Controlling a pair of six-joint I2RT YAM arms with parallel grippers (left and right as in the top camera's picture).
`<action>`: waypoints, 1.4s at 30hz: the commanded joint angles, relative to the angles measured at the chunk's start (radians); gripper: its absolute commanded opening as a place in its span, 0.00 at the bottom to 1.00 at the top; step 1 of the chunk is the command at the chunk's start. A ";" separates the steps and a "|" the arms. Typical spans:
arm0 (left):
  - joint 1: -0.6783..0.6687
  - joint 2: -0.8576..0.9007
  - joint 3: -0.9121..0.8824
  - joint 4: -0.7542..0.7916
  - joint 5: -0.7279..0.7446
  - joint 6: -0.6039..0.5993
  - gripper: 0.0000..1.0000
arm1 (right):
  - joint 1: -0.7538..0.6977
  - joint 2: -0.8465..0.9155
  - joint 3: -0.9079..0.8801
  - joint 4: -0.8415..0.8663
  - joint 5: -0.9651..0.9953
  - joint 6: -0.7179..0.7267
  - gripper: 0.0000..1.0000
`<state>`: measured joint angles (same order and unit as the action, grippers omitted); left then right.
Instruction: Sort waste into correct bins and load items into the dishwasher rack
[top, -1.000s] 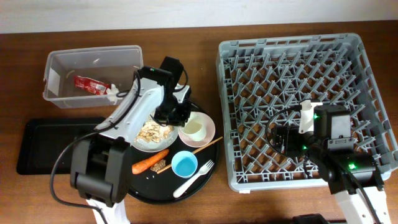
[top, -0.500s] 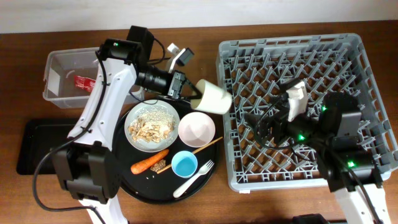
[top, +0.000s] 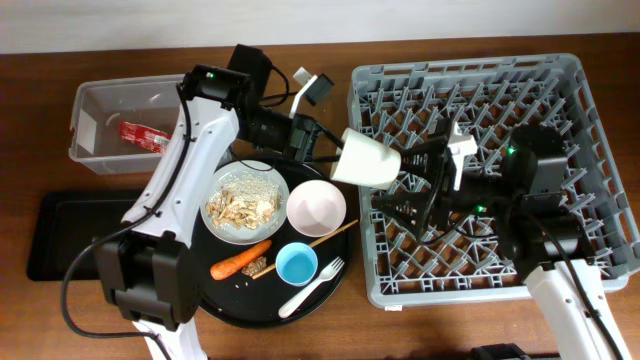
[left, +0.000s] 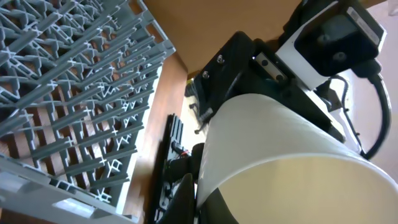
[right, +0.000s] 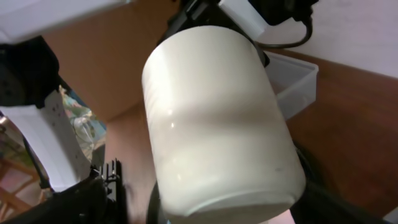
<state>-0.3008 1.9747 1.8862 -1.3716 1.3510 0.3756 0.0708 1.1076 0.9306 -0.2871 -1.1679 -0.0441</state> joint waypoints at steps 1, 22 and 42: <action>0.000 -0.019 0.016 0.005 0.014 0.018 0.00 | 0.008 -0.002 0.014 0.004 -0.108 0.000 0.75; -0.026 -0.019 0.016 -0.010 -0.077 -0.016 0.00 | 0.007 -0.002 0.014 0.107 -0.104 0.012 0.74; -0.026 -0.019 0.017 0.015 -0.002 -0.015 0.00 | 0.008 0.072 0.013 0.099 -0.112 0.105 0.79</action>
<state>-0.3290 1.9682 1.8908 -1.3800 1.2617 0.3664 0.0669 1.1748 0.9344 -0.1730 -1.2251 0.0502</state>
